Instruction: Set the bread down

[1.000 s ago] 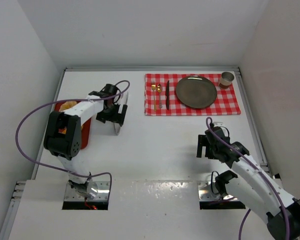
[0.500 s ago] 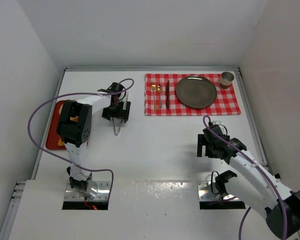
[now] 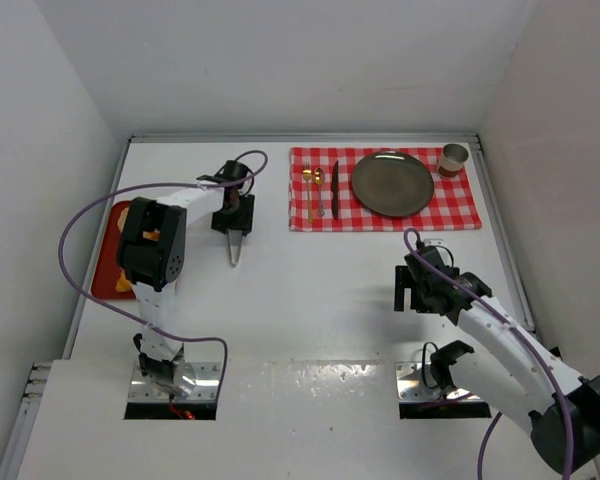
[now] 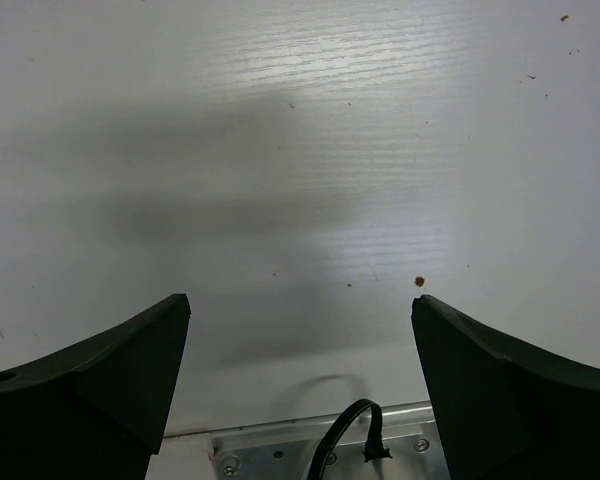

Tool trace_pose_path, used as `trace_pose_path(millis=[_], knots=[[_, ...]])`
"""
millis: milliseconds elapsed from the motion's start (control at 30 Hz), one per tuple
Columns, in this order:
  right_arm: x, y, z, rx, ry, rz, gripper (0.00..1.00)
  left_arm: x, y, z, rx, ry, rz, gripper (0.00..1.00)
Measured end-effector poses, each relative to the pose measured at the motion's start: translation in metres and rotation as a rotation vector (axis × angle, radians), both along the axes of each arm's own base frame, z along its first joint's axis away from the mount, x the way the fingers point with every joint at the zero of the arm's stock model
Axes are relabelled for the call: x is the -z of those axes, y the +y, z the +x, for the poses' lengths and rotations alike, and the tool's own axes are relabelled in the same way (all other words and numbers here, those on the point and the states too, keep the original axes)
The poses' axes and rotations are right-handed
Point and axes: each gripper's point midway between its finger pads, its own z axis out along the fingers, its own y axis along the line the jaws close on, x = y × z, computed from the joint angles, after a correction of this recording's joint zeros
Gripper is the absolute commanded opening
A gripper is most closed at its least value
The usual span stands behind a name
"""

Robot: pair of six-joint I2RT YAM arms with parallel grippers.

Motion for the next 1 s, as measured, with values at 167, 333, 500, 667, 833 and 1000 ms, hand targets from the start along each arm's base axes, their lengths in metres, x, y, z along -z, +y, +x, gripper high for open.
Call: trace_pose_path(millis=[167, 333, 500, 667, 833, 1000], knots=[[-0.001, -0.001, 0.0, -0.004, -0.002, -0.004, 0.92, -0.021, 0.01, 0.006, 0.061, 0.037, 0.061, 0.61], [-0.004, -0.002, 0.002, -0.003, -0.025, -0.005, 0.92, -0.089, 0.012, 0.036, 0.152, -0.048, 0.08, 0.53], [-0.007, -0.002, 0.003, -0.001, -0.043, -0.001, 0.92, -0.133, 0.025, 0.026, 0.214, -0.07, 0.083, 0.51], [-0.012, -0.001, 0.005, 0.0, -0.078, 0.016, 0.92, -0.16, 0.053, 0.004, 0.206, -0.058, 0.076, 0.51], [-0.013, -0.002, 0.003, 0.0, -0.106, 0.03, 0.92, -0.215, 0.114, -0.019, 0.086, -0.165, 0.097, 0.55], [-0.005, -0.004, -0.003, -0.001, -0.095, 0.027, 0.92, -0.272, 0.19, -0.069, -0.1, -0.298, 0.163, 0.6]])
